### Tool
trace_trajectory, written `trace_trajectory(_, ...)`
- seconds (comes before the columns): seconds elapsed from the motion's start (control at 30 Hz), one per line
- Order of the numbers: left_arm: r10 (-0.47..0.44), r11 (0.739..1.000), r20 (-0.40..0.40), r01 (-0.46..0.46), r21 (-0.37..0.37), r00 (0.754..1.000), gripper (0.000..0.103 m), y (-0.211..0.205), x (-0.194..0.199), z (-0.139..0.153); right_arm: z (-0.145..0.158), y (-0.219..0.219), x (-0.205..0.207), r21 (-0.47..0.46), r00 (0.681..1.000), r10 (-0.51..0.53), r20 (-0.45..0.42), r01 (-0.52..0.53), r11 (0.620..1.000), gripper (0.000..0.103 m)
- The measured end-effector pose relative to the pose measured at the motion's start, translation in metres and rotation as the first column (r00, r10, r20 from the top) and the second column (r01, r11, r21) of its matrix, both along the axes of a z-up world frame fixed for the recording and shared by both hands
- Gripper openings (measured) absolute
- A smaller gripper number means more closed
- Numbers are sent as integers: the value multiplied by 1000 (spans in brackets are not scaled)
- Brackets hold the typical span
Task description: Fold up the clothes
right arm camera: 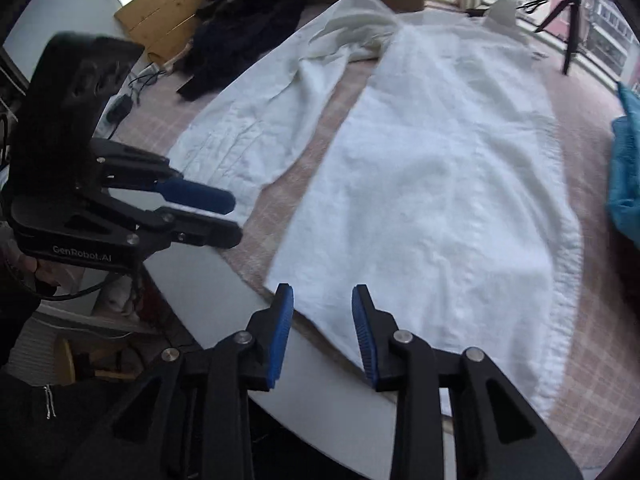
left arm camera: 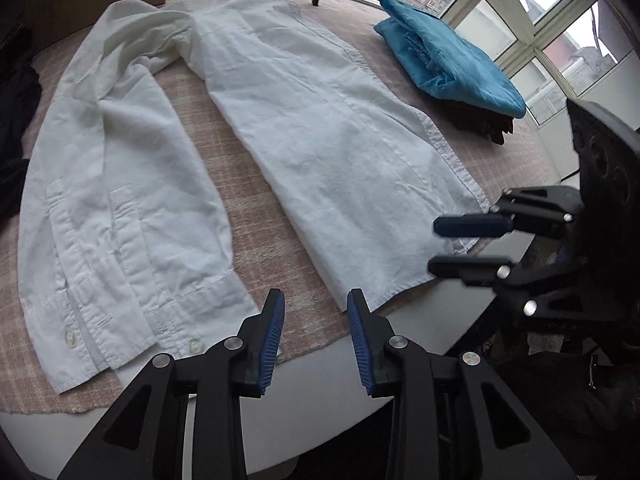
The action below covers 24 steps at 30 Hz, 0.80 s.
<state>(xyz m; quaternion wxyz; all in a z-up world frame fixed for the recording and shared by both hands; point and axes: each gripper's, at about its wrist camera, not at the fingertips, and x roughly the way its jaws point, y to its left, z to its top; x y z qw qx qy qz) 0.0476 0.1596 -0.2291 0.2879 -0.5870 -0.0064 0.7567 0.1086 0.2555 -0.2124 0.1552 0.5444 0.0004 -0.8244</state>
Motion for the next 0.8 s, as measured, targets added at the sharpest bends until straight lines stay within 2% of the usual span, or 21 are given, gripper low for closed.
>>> trace_trajectory(0.07,-13,1000,-3,13,-20,1000,31,15,-5,-2,3,32,0,32,997,-79,-16,80,996,31)
trace_trajectory(0.13,-29,997,-50,25,-78,998,31,31,-11,0,-1,63,-5,65,987,-161,-17,162,985,28)
trace_trajectory(0.2,-68,993,-77,59,-107,995,31,49,-16,2,-10,79,-13,55,980,-196,-19,197,979,20)
trace_trajectory(0.27,-111,987,-97,98,-127,989,31,68,-22,4,-19,89,-23,30,977,-213,-22,214,976,17)
trace_trajectory(0.33,-169,978,-127,150,-146,977,31,87,-27,3,-27,88,-34,0,979,-201,-25,201,980,13)
trace_trajectory(0.43,-262,956,-167,233,-178,950,29,116,-34,0,-41,77,-50,24,987,-159,-14,159,987,13)
trace_trajectory(0.5,-299,943,-137,270,-195,945,27,128,-37,-12,-50,75,-52,65,991,-134,18,133,989,12)
trace_trajectory(0.53,-319,934,-119,291,-206,940,25,132,-37,-19,-47,77,-47,63,992,-125,3,125,990,11)
trace_trajectory(0.67,-371,914,-151,331,-235,916,26,122,-24,-23,-34,87,-39,39,991,-132,-1,132,990,5)
trace_trajectory(0.73,-381,908,-130,344,-239,915,26,111,-19,-23,-27,92,-34,27,991,-136,-4,136,990,5)
trace_trajectory(0.8,-365,915,-119,332,-229,923,28,100,-18,-22,-20,98,-30,15,990,-139,-6,139,990,5)
